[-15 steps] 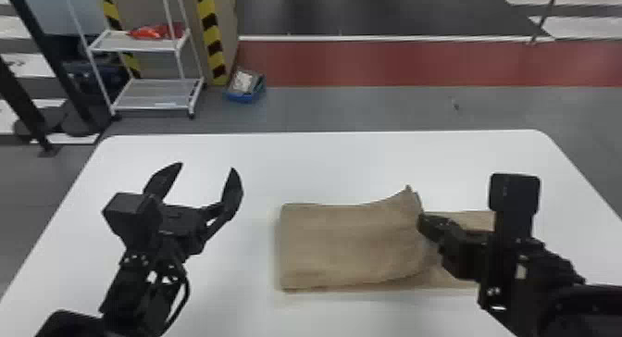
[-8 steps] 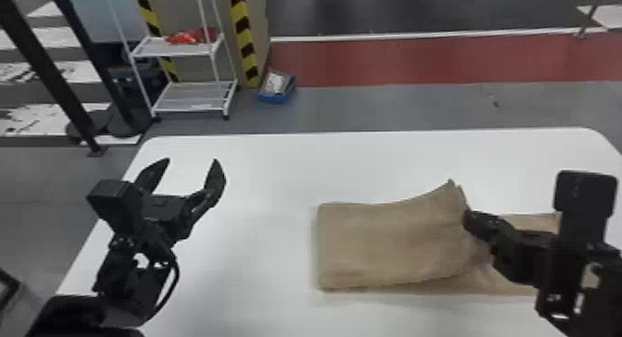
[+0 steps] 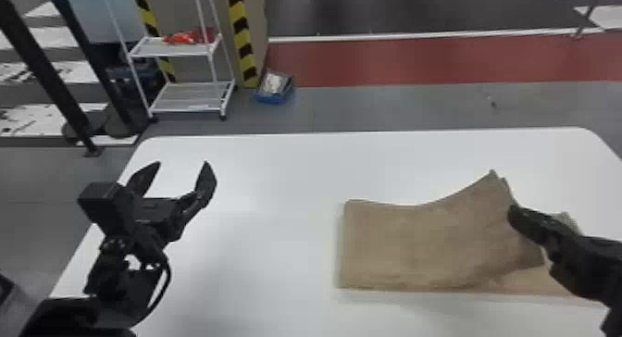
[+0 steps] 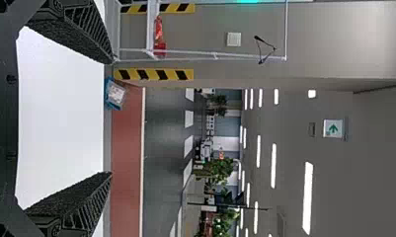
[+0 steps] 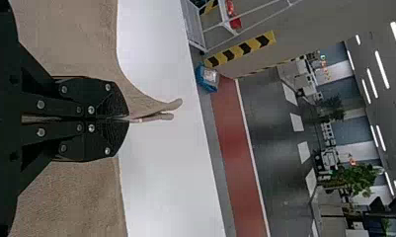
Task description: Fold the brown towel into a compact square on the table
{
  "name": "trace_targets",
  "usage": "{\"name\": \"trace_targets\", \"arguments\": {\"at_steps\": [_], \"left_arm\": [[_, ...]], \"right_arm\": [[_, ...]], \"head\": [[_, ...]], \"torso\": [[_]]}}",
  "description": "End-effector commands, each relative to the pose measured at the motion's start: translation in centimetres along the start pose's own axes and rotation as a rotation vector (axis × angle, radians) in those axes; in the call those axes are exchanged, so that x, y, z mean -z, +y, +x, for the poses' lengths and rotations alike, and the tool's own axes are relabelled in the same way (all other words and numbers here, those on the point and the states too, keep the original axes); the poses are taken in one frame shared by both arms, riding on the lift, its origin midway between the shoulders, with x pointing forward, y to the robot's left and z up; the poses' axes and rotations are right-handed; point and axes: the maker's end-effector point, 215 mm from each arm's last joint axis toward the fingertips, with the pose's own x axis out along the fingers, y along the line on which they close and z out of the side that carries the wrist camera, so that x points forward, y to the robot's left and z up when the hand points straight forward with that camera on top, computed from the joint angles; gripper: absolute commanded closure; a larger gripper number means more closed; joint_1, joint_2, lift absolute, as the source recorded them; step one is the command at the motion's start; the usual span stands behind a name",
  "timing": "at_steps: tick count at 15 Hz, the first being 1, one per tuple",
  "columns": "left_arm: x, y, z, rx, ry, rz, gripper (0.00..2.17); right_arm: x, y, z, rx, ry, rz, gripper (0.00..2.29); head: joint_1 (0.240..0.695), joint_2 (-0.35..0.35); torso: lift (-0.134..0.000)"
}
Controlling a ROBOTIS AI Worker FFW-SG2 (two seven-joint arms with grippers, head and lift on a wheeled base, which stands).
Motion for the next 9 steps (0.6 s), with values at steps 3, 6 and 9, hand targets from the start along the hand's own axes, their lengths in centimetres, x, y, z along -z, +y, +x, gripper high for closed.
{"name": "trace_targets", "arguments": {"at_steps": [3, 6, 9], "left_arm": [[0.6, -0.5, 0.0, 0.006, 0.010, -0.005, 0.08], [1.1, -0.3, -0.2, 0.003, 0.017, -0.003, 0.08], [1.2, -0.5, -0.1, 0.006, 0.018, -0.007, 0.08]], "right_arm": [[1.5, -3.9, 1.8, 0.058, 0.014, 0.041, 1.12], [1.6, -5.2, 1.6, 0.079, 0.022, 0.053, 1.12], [0.8, -5.2, 1.8, 0.088, 0.017, 0.038, 1.12]], "head": [[0.695, 0.060], [0.695, 0.038], [0.695, 0.025]], "torso": [[-0.125], [-0.125], [-0.125]]}}
